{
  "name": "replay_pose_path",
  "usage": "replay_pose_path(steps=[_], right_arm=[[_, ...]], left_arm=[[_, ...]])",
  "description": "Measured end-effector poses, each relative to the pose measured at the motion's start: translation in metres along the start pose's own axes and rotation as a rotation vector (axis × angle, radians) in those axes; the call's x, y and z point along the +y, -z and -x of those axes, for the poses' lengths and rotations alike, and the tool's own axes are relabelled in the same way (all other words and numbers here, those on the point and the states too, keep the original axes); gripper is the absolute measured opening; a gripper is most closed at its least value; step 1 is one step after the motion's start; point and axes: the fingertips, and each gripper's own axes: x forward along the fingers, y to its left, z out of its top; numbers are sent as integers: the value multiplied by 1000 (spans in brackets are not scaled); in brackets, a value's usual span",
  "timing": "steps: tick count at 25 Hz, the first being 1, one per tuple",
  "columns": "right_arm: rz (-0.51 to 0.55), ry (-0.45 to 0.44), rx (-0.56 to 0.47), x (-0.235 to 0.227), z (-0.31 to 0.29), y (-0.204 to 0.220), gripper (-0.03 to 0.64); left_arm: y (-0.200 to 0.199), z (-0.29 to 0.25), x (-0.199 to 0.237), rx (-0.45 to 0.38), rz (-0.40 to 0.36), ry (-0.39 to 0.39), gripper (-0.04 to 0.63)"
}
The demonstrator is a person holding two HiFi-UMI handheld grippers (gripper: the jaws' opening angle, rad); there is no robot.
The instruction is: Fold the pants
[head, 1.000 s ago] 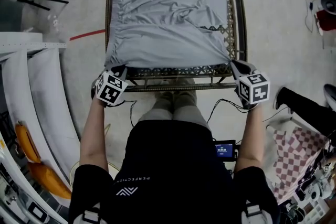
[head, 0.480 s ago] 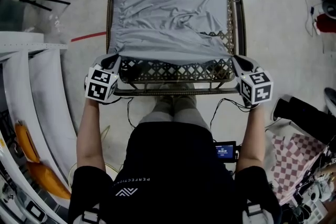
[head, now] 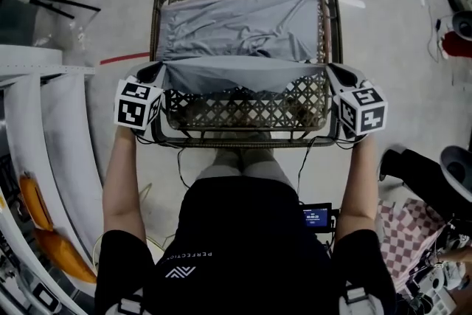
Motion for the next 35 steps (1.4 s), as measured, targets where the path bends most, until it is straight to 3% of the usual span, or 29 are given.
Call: replay_pose_path(steps=[18, 28, 35], right_arm=[[101, 23, 0, -74, -77, -90, 35], [117, 54, 29, -117, -128, -120, 35], [121, 4, 60, -117, -151, -121, 35]], left_arm=[[-78, -58, 66, 11, 25, -126, 14], [-99, -101, 90, 53, 30, -143, 14], [-100, -123, 104, 88, 39, -155, 14]])
